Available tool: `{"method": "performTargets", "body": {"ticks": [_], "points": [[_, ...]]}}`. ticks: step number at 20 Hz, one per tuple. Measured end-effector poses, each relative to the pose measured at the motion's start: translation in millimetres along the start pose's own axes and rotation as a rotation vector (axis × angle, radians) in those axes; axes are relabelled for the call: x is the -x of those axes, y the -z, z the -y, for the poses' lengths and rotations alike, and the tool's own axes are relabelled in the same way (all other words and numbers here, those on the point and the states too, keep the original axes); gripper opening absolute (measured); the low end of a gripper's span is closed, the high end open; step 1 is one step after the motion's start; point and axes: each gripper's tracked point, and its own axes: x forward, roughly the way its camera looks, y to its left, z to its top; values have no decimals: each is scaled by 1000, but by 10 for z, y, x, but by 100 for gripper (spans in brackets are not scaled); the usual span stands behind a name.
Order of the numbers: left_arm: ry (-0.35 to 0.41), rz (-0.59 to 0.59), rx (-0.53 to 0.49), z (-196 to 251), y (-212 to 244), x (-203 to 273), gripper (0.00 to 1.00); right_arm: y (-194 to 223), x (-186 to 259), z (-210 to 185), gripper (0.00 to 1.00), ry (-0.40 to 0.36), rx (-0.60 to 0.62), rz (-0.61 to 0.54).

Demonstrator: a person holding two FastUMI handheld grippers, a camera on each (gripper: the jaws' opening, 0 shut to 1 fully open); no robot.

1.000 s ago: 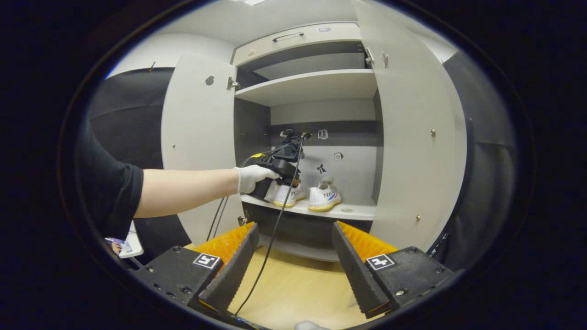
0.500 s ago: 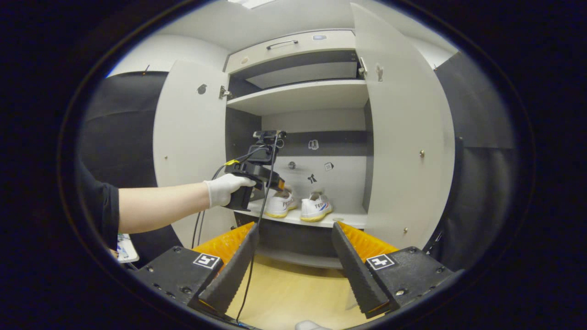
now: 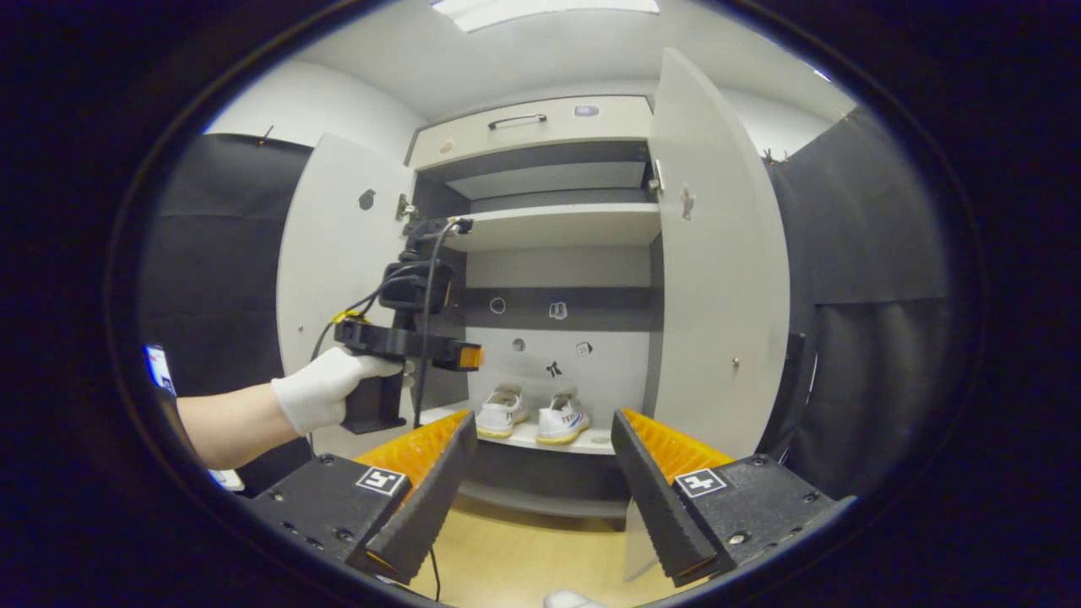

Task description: Grab one shoe with the right hand and put it into the shoe cabinet, grab the other shoe with the left hand and put it into the shoe cabinet; then close the right door with the right hand and the left door with the left hand.

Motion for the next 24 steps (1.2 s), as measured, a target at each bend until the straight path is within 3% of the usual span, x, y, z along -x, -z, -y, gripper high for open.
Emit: {"method": "performTargets", "body": {"ticks": [4,5,11,15,19,24], "points": [[7,98,-23,49,-106,715,100,-185,160,-37,100,30,-1,40],[6,117,-27,46,-131,881,96,-213,213,-44,100,39,0,46],[-7,186,-16,-38,-45,1793,96,-286,521,21,100,100,6,62],[-61,218,-30,-235,91,2291,96,-196,705,117,100,130,-1,49],[-117,229,-50,-399,368,2623,96,-16,833,221,100,152,1,15],[-139,173,32,-398,682,2708,96,-1,854,426,100,175,15,-4]]}}
